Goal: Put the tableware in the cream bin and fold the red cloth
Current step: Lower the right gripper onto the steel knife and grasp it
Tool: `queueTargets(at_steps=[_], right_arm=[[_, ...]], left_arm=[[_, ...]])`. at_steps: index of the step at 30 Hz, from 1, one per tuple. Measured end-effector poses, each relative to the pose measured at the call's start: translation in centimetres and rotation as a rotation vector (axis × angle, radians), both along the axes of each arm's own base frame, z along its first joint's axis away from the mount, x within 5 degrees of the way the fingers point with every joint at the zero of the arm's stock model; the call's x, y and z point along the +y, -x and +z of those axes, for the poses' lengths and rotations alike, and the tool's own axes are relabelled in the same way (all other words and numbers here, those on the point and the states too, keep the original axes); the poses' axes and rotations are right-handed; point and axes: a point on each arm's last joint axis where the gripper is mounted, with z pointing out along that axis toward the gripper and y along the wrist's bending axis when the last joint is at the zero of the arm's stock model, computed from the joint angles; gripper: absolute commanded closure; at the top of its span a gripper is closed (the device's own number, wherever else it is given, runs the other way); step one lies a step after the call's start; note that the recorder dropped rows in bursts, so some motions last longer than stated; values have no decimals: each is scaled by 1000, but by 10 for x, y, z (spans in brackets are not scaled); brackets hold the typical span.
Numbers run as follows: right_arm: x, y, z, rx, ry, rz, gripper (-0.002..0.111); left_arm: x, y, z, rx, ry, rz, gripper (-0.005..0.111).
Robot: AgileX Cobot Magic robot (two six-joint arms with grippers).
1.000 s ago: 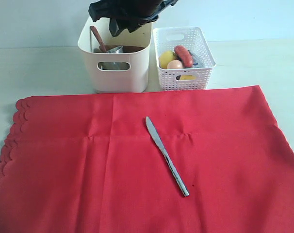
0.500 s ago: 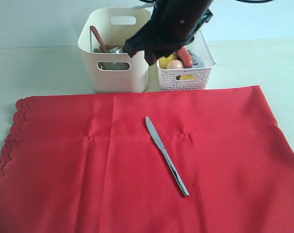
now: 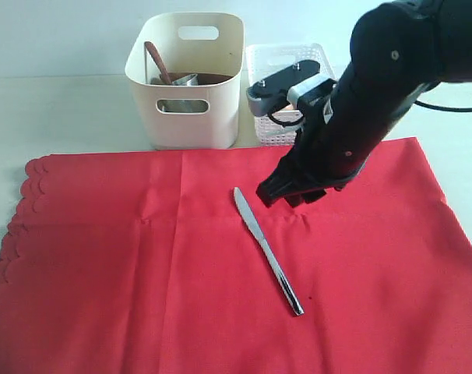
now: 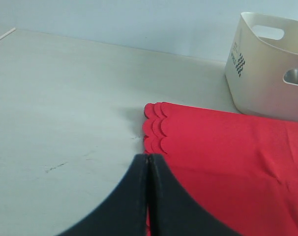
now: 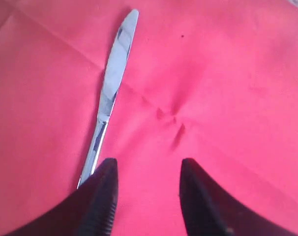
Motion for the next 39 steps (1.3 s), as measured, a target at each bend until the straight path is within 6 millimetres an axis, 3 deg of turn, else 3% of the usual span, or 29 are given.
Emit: queueTargets(at_steps=[13,25,34,39], right_arm=[[4,2,-30,56,-37,-32,67],[10,2,-44,104,-63,-27,67],[37,19,-63,129,-32,69,67],[38,19,-79,154,9,27,67]], left_arm=[[0,0,0,0,0,0,107],[0,0,0,0,0,0,107],[0,0,0,0,0,0,107],[0,0,0,0,0,0,107]])
